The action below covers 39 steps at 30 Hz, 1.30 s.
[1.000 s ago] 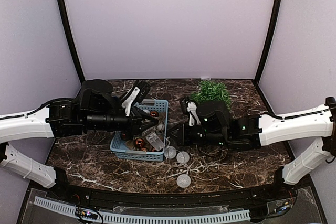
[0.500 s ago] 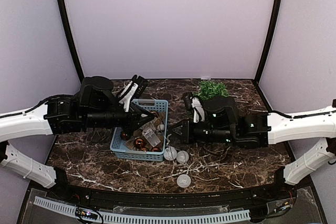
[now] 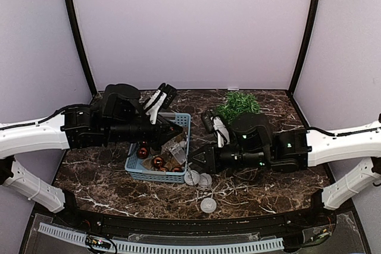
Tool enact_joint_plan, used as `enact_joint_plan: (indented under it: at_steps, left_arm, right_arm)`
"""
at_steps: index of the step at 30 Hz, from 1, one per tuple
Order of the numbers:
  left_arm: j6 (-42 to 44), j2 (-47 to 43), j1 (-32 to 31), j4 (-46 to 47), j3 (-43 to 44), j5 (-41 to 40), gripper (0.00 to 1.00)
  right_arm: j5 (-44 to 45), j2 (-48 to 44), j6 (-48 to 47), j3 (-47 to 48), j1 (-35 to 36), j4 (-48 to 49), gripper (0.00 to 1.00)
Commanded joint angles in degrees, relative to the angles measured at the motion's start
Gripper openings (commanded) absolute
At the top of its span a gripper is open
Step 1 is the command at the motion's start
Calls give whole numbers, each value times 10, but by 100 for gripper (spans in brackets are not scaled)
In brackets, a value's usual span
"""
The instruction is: Decorate the small christmas tree
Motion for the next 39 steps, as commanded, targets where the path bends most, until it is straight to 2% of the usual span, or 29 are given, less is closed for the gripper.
enact_joint_plan:
  at_steps: [1, 9, 26, 33, 39]
  left_arm:
    - [-10, 5, 0, 35, 20, 20, 0]
    - [-16, 17, 2, 32, 25, 22, 0]
    - [-57, 20, 44, 56, 14, 33, 0]
    - [-75, 7, 66, 61, -2, 27, 0]
    - [-80, -16, 77, 57, -18, 18, 0]
  right_arm:
    - [10, 17, -10, 30, 13, 13, 0]
    - [19, 57, -27, 71, 24, 0, 0]
    - [60, 169, -82, 210, 78, -117, 0]
    - [54, 163, -82, 215, 100, -130, 0]
    - [66, 121, -51, 169, 107, -123, 0]
